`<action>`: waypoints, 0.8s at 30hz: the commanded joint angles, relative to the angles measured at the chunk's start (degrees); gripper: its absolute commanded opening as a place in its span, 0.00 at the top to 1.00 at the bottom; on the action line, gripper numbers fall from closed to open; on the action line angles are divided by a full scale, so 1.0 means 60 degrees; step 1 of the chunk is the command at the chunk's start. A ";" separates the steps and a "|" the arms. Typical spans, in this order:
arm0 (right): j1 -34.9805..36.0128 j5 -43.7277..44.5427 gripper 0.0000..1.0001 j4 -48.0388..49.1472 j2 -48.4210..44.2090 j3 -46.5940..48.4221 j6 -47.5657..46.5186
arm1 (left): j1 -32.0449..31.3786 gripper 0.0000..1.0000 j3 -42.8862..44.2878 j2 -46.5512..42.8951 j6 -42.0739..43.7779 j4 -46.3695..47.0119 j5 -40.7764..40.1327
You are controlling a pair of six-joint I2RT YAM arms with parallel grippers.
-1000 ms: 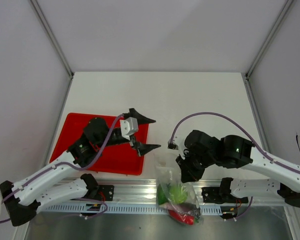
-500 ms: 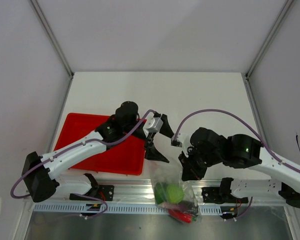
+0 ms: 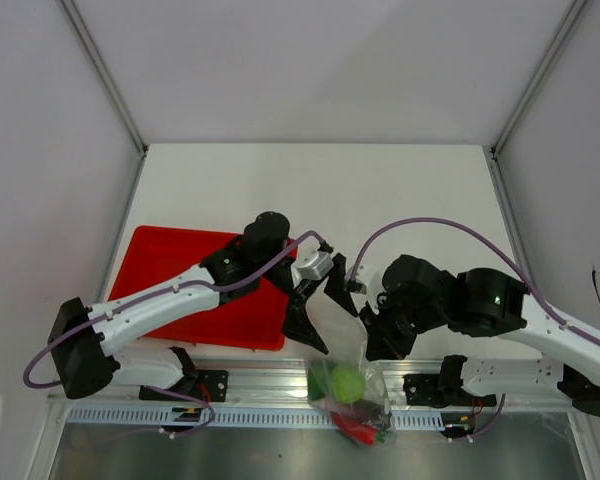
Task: Place the food in the zip-top bag and seal the zipper
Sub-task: Zip the zipper food storage bag at the center of the board.
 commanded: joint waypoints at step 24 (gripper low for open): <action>0.0035 0.0549 1.00 -0.0108 0.0026 0.0859 -0.0287 | -0.0796 0.05 0.0478 0.1424 -0.0196 -0.0094 0.0677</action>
